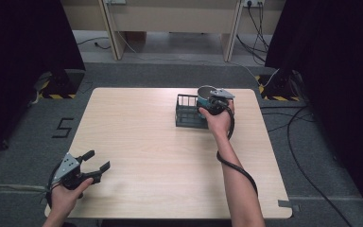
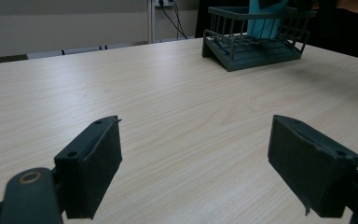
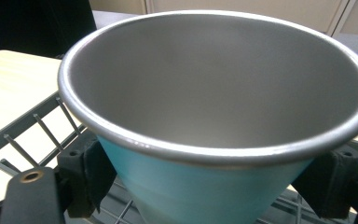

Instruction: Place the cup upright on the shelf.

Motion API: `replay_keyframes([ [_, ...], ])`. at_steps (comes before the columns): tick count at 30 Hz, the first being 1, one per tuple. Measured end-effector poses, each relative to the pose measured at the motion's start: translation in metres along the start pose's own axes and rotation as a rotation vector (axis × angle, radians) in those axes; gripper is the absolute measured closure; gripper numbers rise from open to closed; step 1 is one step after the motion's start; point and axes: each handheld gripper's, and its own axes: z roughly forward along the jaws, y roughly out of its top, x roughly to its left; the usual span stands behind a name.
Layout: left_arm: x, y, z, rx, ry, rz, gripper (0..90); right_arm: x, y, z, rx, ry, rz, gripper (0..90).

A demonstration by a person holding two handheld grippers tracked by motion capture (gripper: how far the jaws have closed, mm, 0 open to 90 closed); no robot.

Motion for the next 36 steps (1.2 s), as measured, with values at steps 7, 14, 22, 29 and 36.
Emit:
replay_keyframes([
  [7,0.000,0.000,0.000,-0.001,0.000,-0.001,16.7,0.001,0.001,0.001,0.012,-0.005,-0.015,17.1],
  [14,0.000,0.000,0.000,0.001,-0.001,-0.001,16.7,0.003,0.001,0.002,0.025,-0.007,-0.020,15.9],
  [22,0.000,0.000,0.000,0.001,-0.001,-0.001,16.7,0.003,0.002,-0.002,0.024,-0.010,0.001,15.8],
  [29,0.000,0.000,0.000,0.003,-0.001,0.000,16.7,0.004,0.001,-0.009,0.021,-0.002,0.009,15.7],
  [36,0.000,0.000,0.000,0.003,0.000,0.001,16.5,0.003,-0.002,-0.017,0.022,0.006,0.009,15.8],
])
